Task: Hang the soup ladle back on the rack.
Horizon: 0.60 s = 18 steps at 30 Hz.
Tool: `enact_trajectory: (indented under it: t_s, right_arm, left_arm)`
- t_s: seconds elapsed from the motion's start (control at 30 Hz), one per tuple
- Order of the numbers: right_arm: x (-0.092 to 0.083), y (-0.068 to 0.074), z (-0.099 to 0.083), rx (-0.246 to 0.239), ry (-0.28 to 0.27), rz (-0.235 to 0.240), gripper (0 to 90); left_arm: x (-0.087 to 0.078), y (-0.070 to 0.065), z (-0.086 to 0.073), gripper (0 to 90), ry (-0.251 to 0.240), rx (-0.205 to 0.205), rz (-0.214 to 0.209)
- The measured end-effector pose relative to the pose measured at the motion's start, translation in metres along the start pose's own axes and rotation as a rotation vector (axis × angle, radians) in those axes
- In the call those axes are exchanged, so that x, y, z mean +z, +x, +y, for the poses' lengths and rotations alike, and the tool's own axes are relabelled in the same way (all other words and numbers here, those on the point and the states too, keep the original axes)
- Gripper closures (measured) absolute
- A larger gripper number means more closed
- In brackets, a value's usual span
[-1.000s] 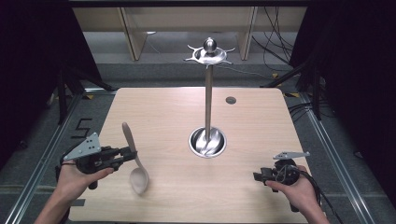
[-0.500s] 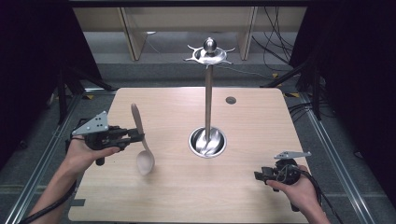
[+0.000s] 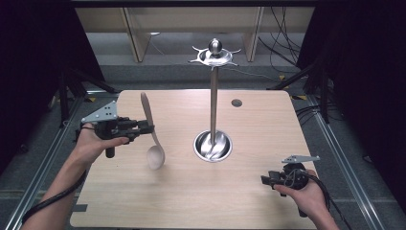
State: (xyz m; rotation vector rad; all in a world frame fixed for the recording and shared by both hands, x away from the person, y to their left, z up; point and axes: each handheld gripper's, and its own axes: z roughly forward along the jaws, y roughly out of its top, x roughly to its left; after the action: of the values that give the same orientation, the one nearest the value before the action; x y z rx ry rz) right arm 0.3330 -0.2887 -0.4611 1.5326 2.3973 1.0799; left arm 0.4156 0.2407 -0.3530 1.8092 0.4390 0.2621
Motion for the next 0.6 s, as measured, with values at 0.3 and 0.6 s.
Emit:
enact_trajectory:
  t_s: [0.3,0.6]
  right_arm:
    - [0.000,-0.002,0.000,-0.009,-0.017,-0.002,55.0]
    - [0.000,-0.003,0.000,-0.009,-0.022,0.001,55.0]
  left_arm:
    - [0.012,0.005,0.018,75.2,-0.012,0.003,-0.012]
    - [0.023,0.009,0.031,75.2,-0.015,0.003,-0.026]
